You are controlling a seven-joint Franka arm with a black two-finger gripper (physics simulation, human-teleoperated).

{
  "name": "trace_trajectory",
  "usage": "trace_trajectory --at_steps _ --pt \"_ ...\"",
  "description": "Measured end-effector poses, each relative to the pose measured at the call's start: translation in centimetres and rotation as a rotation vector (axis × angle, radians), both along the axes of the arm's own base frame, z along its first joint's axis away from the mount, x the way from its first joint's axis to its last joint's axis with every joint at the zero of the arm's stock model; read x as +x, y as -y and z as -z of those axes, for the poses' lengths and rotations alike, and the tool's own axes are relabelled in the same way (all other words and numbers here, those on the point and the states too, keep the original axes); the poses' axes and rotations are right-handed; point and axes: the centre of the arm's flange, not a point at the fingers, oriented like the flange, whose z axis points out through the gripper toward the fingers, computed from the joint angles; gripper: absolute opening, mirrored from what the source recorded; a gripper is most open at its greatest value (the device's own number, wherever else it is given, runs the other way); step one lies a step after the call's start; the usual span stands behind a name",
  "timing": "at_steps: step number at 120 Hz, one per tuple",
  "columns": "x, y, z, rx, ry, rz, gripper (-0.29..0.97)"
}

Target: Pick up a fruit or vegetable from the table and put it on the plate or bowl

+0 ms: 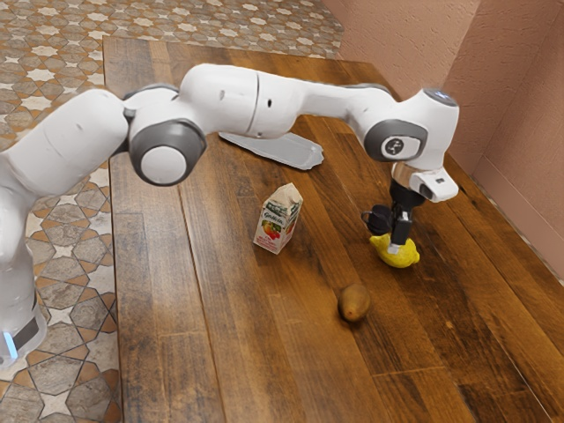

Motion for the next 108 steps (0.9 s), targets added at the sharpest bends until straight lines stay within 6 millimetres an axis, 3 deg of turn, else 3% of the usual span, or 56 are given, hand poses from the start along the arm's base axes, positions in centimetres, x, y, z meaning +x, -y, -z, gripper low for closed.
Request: trace_trajectory --at_steps 50,77,85,90,108 --pt "0.9 0.7 3.3 -0.008 -0.009 0.042 0.67" --pt "1.2 0.8 4.1 -0.006 0.003 0.051 0.34" --pt "1.2 0.8 3.6 -0.008 0.016 0.052 0.27" --pt "1.1 0.8 2.2 -0.011 0.037 0.054 0.24" --pt "0.1 0.4 -3.2 -0.03 0.109 0.046 0.29"
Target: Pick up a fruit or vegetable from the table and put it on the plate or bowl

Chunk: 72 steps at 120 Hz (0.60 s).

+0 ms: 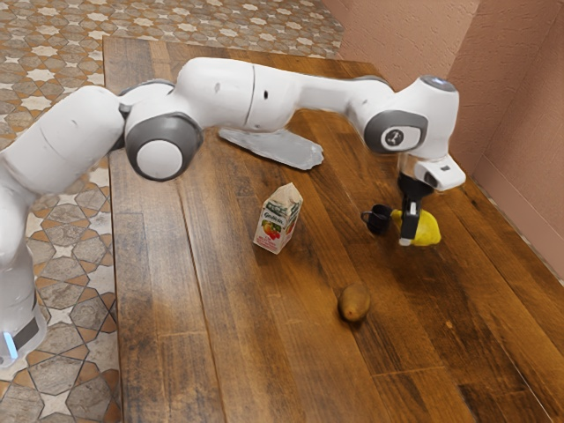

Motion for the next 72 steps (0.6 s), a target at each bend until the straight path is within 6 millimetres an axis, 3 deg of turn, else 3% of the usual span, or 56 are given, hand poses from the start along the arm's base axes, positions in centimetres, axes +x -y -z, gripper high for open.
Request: trace_trajectory --at_steps 21,41,55,72 --pt "-3.1 -1.2 -7.1 -0.019 0.066 -0.015 0.24" --pt "-7.3 -5.2 -12.8 -0.025 0.108 -0.073 0.21" --pt "-9.9 -9.3 -15.3 -0.026 0.125 -0.138 0.2" --pt "-11.4 -16.3 -15.9 -0.021 0.116 -0.246 0.2"
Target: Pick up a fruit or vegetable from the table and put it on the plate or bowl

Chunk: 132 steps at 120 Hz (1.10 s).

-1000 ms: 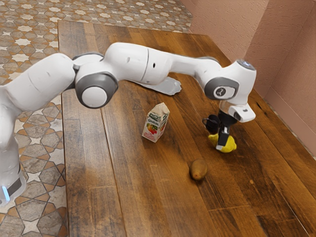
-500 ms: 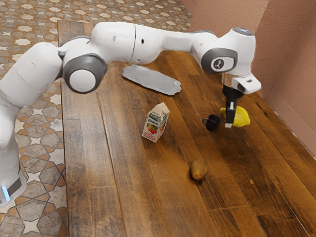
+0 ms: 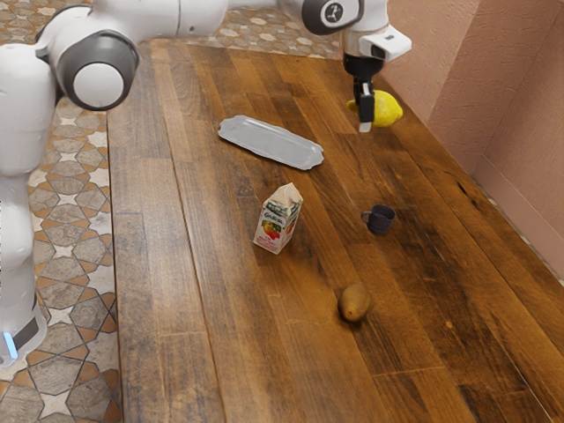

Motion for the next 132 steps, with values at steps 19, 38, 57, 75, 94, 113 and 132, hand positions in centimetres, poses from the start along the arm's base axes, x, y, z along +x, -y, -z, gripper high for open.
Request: trace_trajectory --at_steps 19,38,57,75,94,113,132 --pt "-2.2 -7.2 -0.4 0.009 -0.021 -0.119 0.2" --pt "-4.2 -12.7 0.3 0.018 -0.06 -0.219 0.2" --pt "-5.9 -16.8 1.1 0.013 -0.093 -0.29 0.2" --pt "-7.6 -20.1 1.7 0.003 -0.12 -0.346 0.2" --pt "-9.1 -23.0 2.4 -0.009 -0.145 -0.395 0.2" --pt "-9.5 -24.2 3.4 -0.022 -0.166 -0.413 0.2" --pt "-9.4 -24.9 4.4 -0.029 -0.182 -0.42 0.2"
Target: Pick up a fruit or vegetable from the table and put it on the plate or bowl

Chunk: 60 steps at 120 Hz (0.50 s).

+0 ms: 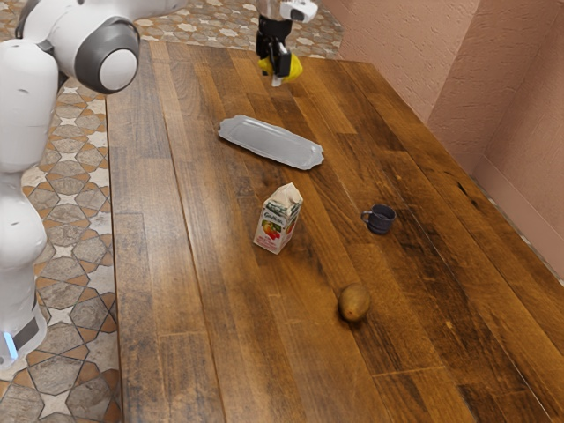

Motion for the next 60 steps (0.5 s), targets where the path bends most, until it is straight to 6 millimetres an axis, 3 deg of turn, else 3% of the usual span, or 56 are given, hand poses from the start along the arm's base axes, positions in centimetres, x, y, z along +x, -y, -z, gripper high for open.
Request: trace_trajectory --at_steps 25,60 --pt "0.2 -0.1 0.6 -0.01 -0.012 0.002 0.55" --pt "0.3 -0.5 1.5 -0.015 -0.025 -0.001 0.66"
